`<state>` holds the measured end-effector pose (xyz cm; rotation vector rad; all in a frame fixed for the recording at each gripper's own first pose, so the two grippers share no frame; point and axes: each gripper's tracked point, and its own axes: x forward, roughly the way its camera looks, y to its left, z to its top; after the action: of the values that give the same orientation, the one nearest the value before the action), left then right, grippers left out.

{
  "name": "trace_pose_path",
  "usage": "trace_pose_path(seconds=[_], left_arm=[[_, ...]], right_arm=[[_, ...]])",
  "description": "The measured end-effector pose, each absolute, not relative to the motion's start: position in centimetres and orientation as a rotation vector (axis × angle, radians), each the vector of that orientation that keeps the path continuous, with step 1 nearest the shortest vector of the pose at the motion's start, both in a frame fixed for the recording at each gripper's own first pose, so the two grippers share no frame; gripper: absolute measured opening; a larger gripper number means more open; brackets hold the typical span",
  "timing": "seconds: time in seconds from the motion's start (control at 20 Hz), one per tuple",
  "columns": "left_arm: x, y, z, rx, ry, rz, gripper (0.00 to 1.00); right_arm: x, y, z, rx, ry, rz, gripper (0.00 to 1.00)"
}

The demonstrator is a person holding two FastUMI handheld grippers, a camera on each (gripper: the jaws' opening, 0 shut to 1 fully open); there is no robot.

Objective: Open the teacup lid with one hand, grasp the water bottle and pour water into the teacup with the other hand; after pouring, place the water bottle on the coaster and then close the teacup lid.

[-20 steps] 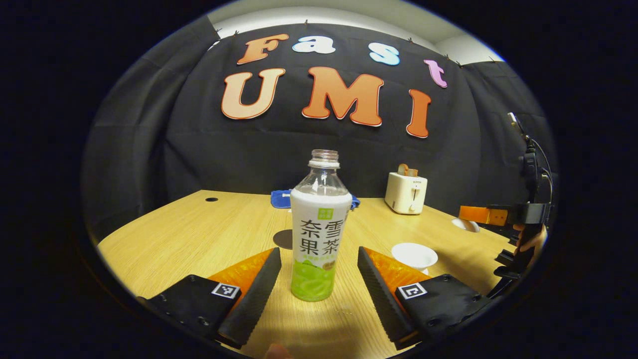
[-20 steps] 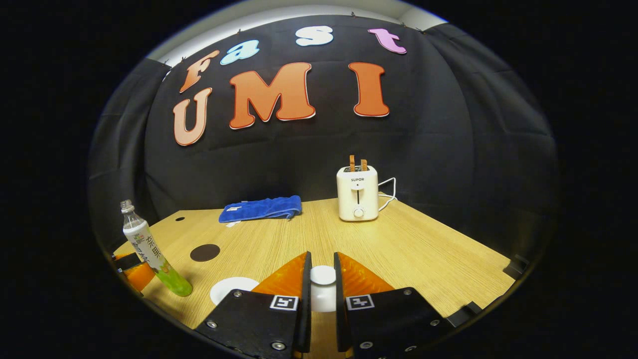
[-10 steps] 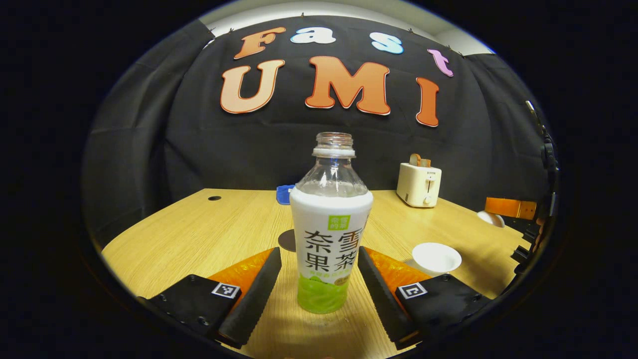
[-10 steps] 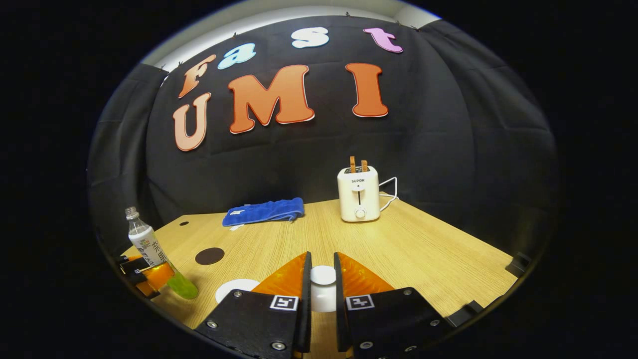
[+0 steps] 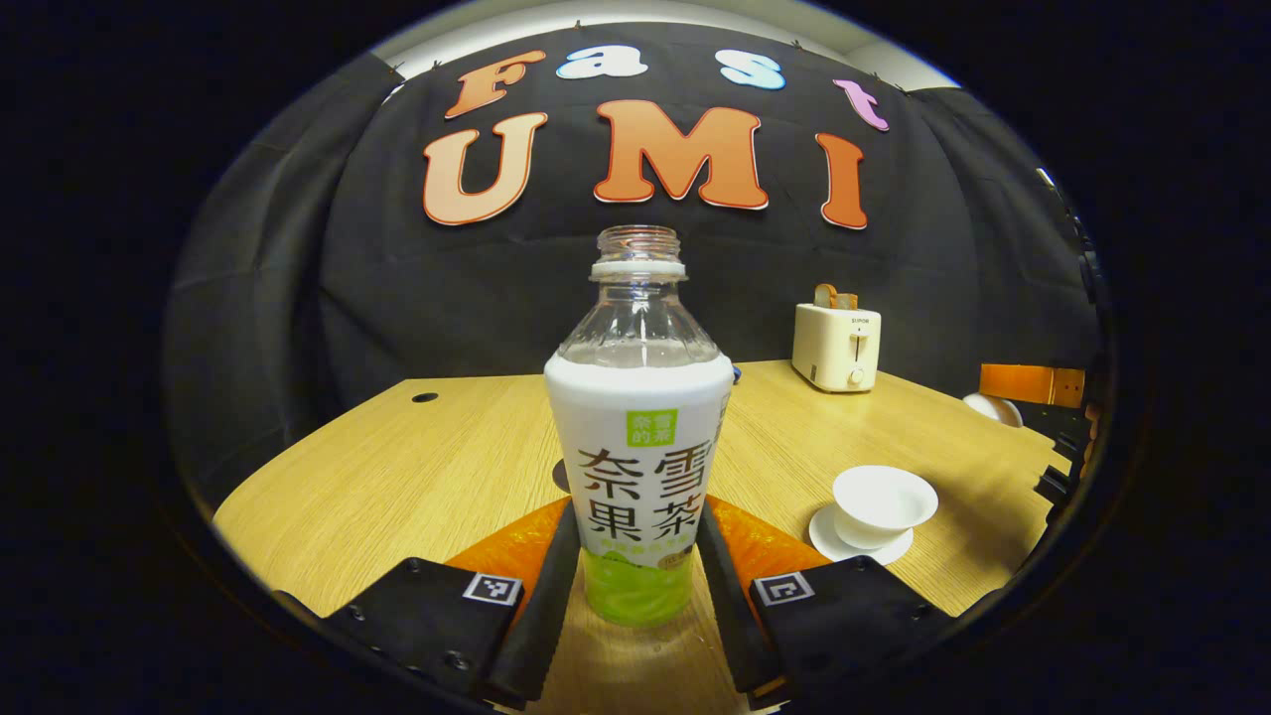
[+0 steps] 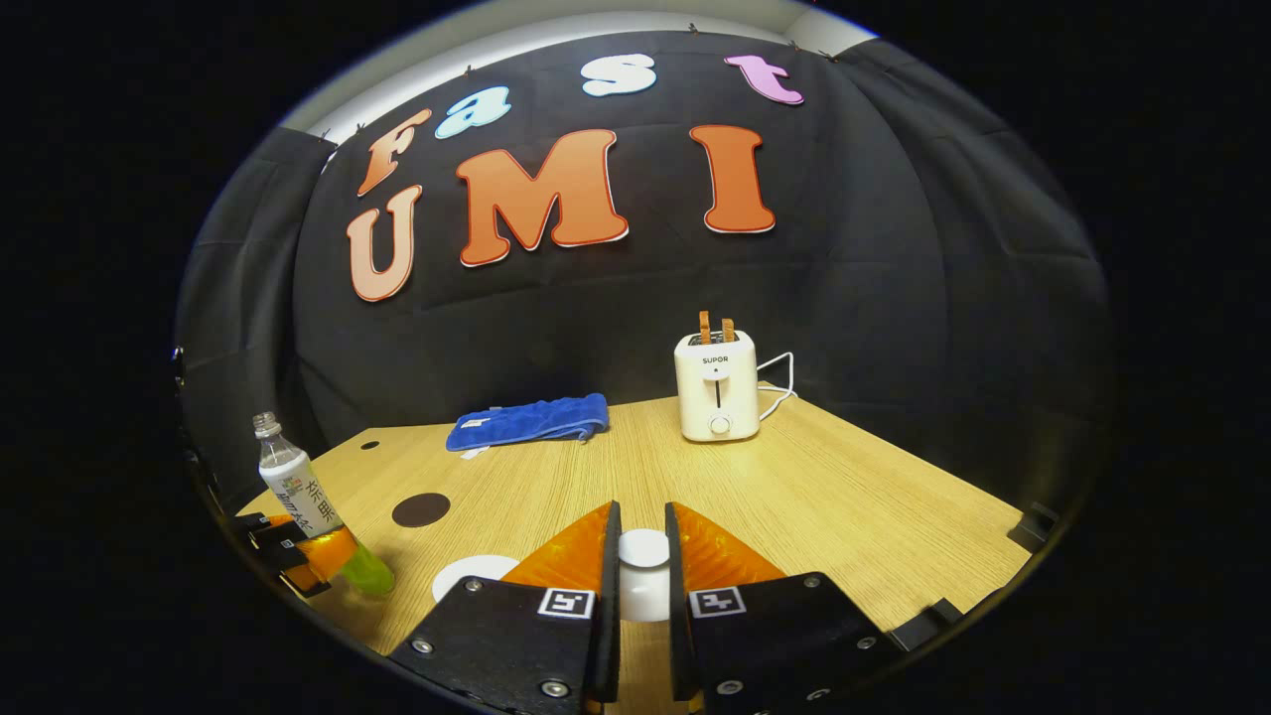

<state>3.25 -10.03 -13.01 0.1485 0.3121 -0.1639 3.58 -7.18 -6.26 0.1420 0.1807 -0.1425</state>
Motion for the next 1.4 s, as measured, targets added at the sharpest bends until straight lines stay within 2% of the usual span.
trace_pose_path(seconds=[0.55, 0.6, 0.65, 0.7, 1.4], left_arm=[[3.6, -11.3, -11.3, 0.469, 0.322, -0.281, 0.68], [3.7, -11.4, -11.6, 0.49, 0.332, -0.294, 0.68], [3.7, -11.5, -11.9, 0.509, 0.346, -0.307, 0.68], [3.7, -11.5, -12.3, 0.535, 0.36, -0.318, 0.68], [5.5, -10.8, -13.0, 1.204, 0.312, -0.412, 0.7]], right_arm=[[3.0, -9.9, -5.9, 0.16, 0.167, -0.196, 0.2], [3.0, -10.0, -5.9, 0.159, 0.169, -0.199, 0.16], [3.0, -10.0, -6.0, 0.16, 0.171, -0.198, 0.2], [2.9, -9.9, -6.0, 0.161, 0.172, -0.196, 0.2], [2.5, -10.7, -5.8, 0.178, 0.168, -0.207, 0.2]])
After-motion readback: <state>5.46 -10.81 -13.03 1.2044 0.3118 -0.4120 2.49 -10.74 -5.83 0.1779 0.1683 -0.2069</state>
